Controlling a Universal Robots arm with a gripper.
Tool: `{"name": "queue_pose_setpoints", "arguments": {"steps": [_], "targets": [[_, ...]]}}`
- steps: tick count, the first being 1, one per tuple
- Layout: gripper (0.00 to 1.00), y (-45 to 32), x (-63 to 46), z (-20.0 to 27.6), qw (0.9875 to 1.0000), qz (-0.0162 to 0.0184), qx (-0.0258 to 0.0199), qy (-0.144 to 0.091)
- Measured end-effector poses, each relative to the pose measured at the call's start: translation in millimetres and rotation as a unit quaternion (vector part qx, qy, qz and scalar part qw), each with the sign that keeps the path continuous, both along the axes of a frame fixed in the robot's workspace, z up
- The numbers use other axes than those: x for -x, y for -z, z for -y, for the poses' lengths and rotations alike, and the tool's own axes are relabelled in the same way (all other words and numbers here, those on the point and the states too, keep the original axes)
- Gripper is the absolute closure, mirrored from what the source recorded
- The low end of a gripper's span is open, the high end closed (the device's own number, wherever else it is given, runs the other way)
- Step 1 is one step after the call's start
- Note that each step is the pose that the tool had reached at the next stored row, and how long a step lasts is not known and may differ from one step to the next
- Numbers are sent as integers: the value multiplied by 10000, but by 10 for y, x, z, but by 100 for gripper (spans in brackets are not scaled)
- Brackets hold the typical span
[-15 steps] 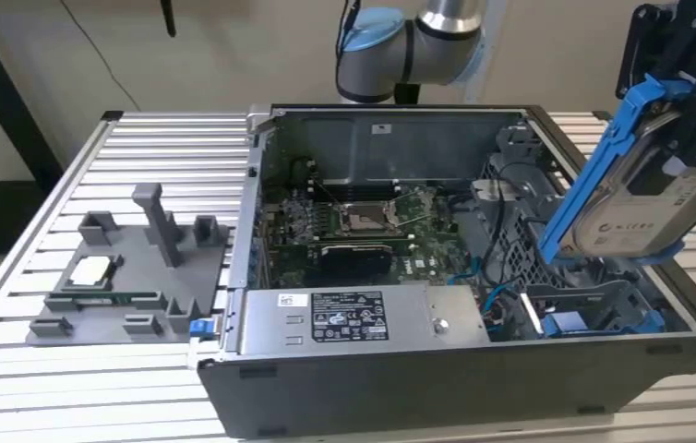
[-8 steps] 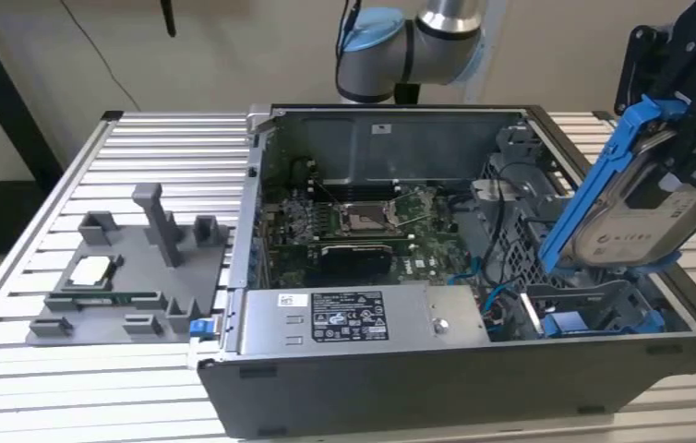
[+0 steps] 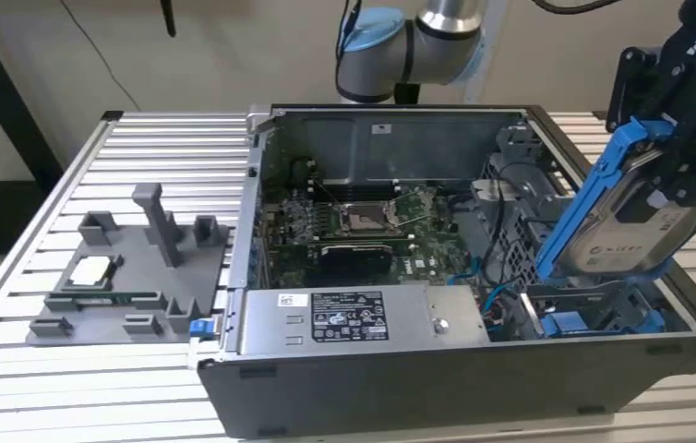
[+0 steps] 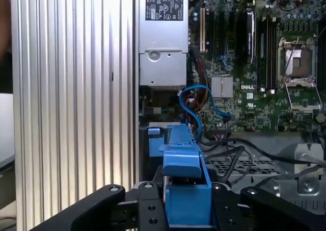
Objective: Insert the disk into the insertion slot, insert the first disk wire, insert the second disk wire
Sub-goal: 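Insert the disk into the insertion slot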
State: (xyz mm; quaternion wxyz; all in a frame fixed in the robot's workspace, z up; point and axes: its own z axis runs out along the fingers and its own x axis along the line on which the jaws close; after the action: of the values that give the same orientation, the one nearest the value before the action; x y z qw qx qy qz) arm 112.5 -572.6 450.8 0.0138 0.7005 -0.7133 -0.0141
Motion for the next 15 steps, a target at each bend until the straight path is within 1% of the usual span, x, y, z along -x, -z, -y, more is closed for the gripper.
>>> {"name": "queue_pose_setpoints", "arguments": {"steps": [8, 15], "targets": [[67, 147, -69, 0, 10000, 0, -15, 0], [67, 274, -81, 0, 10000, 0, -19, 0]]}}
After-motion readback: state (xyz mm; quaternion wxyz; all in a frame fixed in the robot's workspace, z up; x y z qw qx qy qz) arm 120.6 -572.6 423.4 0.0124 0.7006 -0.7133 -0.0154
